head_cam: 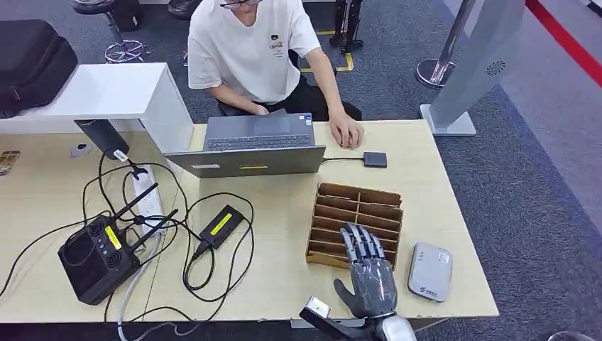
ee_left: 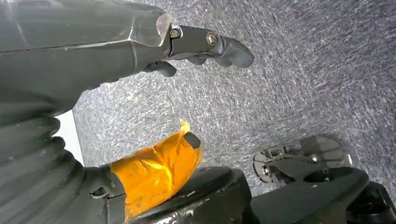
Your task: Pass the card to the sensor for recognition and then transmit it.
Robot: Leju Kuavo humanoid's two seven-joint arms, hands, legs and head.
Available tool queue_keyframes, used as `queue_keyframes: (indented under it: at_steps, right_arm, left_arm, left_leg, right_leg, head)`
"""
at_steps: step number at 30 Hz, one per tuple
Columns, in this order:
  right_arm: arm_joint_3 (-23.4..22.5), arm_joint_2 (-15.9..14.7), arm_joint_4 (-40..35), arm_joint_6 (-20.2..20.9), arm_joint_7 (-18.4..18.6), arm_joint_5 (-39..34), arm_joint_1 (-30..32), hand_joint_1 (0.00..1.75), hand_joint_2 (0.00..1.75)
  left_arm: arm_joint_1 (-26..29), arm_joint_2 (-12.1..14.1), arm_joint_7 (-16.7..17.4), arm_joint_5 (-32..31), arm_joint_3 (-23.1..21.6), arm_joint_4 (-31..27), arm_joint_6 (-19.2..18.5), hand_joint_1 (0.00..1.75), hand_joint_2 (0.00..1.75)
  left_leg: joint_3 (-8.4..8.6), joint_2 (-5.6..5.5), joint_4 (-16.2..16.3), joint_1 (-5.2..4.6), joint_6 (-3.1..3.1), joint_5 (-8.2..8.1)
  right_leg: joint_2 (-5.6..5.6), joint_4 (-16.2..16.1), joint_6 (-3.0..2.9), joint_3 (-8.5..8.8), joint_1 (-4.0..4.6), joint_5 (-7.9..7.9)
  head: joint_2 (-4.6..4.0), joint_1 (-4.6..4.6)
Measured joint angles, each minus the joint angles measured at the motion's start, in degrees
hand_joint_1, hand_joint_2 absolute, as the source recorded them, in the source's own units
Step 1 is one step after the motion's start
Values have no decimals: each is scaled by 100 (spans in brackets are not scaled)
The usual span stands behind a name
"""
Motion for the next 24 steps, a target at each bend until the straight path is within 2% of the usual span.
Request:
queue_keyframes:
  at_steps: [8,9,24]
  right_arm:
    - [59,50,166,0,-109,-140,-188,2,175]
    - [63,59,190,0,-114,-142,-201,175,175]
    - [46,107,446,-37,-404,-341,-250,175,175]
  left_arm:
    - [-1,0,4,0,0,0,-50,0,175]
    - [-1,0,11,0,0,0,-52,0,175]
    - [-1,-4,26,0,0,0,-85,0,175]
  left_leg:
    - [0,-1,0,0,0,0]
    - [0,-1,0,0,0,0]
    - [1,-1,0,0,0,0]
  right_leg:
    - [0,0,0,0,0,0]
    - [0,0,0,0,0,0]
    - [0,0,0,0,0,0]
  head:
    - [0,0]
    - [0,0]
    - [0,0]
